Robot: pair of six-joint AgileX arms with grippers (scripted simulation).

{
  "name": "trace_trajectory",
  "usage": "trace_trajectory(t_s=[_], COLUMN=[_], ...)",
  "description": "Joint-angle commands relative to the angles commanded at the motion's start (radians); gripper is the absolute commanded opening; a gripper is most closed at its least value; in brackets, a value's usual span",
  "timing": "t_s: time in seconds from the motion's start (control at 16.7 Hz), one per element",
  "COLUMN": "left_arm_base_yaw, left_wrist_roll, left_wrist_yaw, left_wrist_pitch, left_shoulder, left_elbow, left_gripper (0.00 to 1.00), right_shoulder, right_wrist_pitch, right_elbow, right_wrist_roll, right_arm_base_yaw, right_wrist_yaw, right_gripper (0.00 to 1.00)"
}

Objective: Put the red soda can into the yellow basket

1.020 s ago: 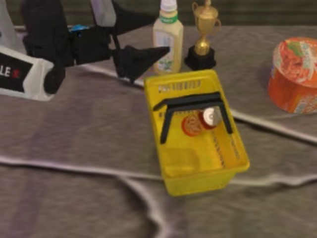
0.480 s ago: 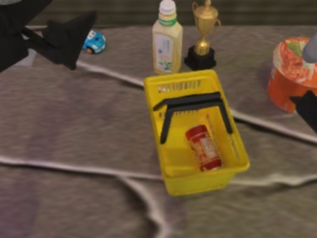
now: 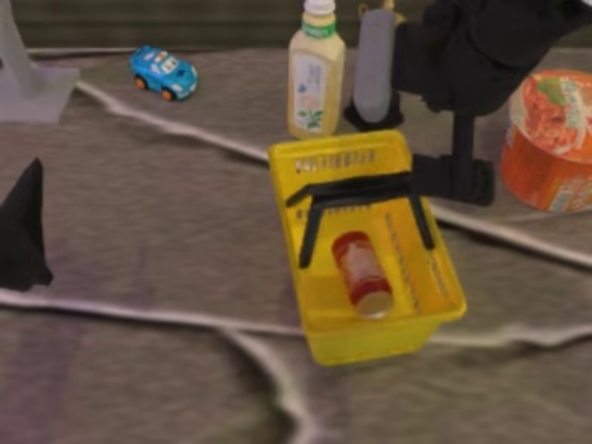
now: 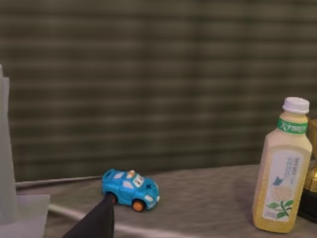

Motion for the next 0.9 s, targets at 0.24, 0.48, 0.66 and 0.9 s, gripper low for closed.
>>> trace_trajectory(t_s=[0.24, 0.48, 0.66, 0.9], left_arm_base_yaw=[0.028, 0.040, 0.041, 0.041], left_wrist_roll=[0.030, 0.052, 0.055, 0.055], left_wrist_yaw=[-0.154, -0.239, -0.248, -0.248], left_wrist_pitch=[-0.112, -0.164, -0.169, -0.169], left_shoulder=[-0.293, -0.436, -0.450, -0.450], left_elbow=[-0.171, -0.260, -0.269, -0.269], left_gripper=[1.00, 1.00, 1.00, 1.00], right_shoulder=[0.269, 0.418, 0.433, 0.432], right_wrist_pitch=[-0.174, -0.271, -0.281, -0.276], right_elbow=[0.258, 0.397, 0.410, 0.404], right_wrist_roll=[-0.117, -0.180, -0.186, -0.186], right_arm_base_yaw=[0.067, 0.102, 0.105, 0.101], right_wrist_yaw=[0.006, 0.010, 0.011, 0.011], right_gripper=[1.00, 1.00, 1.00, 1.00])
